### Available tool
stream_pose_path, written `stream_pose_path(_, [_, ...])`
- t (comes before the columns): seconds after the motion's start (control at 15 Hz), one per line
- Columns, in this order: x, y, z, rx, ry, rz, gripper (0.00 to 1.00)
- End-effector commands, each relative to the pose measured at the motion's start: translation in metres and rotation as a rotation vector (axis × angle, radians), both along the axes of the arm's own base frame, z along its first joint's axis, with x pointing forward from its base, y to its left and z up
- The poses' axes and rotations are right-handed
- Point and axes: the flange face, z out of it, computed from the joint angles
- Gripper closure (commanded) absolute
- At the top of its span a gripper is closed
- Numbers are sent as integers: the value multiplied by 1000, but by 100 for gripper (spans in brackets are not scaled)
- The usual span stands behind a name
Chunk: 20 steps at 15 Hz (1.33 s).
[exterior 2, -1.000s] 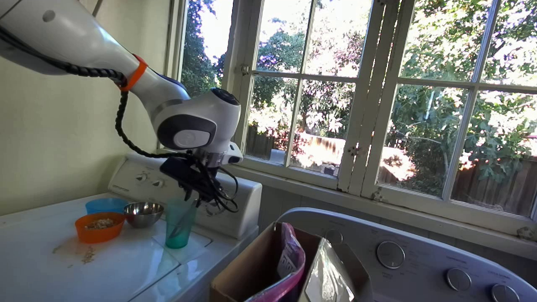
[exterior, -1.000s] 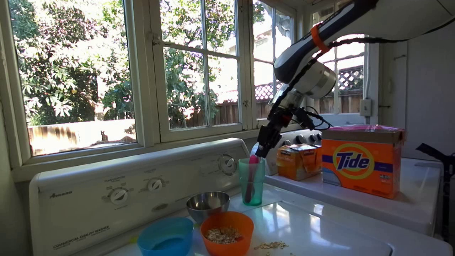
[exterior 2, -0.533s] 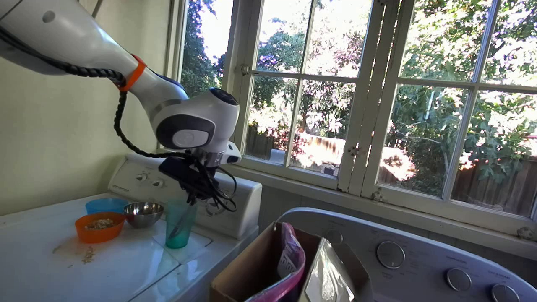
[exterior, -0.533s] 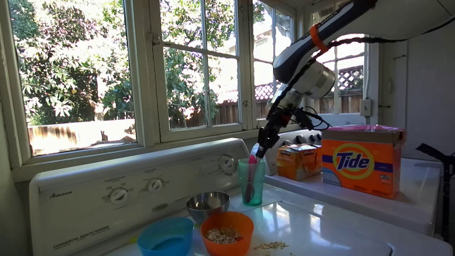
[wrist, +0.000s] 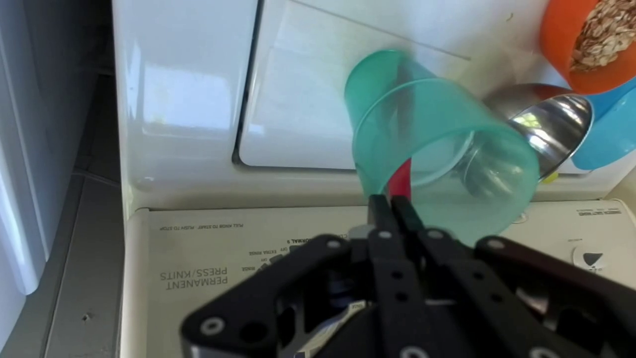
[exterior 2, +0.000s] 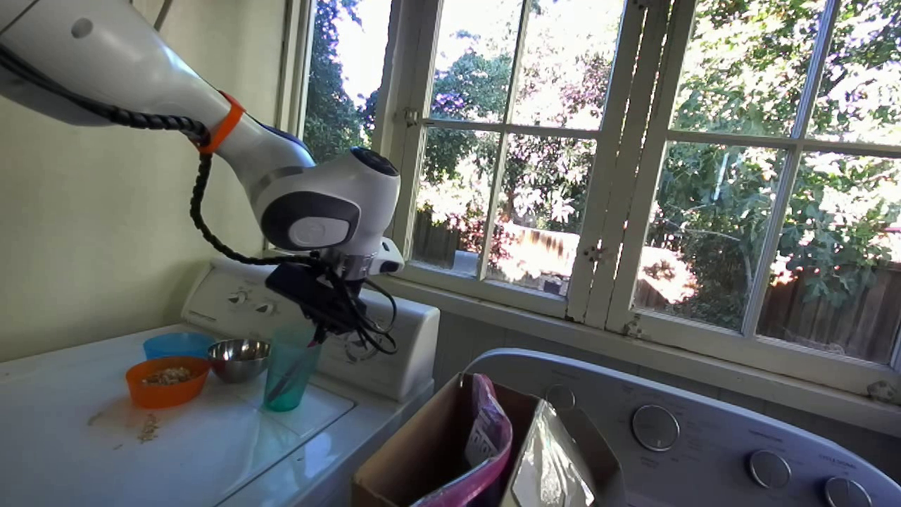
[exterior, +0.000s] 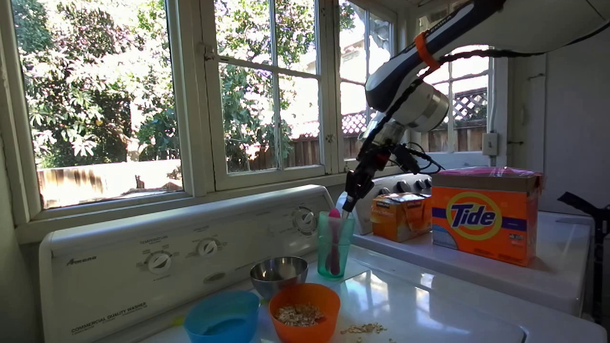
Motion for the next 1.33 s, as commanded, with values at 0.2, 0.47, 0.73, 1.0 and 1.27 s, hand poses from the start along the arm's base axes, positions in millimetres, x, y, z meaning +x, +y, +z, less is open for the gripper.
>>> stream_pose_path(0.2, [-9, 23, 40, -69, -15, 35, 99])
stream_pose_path(0.47, [-11, 35, 66, -194, -31, 41, 99])
stream_pose_path(0.73, [-17, 48, 88, -195, -46, 68, 99])
stream_pose_path(1.0, [-30, 60, 117, -248, -56, 36, 99])
stream_pose_path(1.27, [-55, 91, 155, -309, -92, -41, 99])
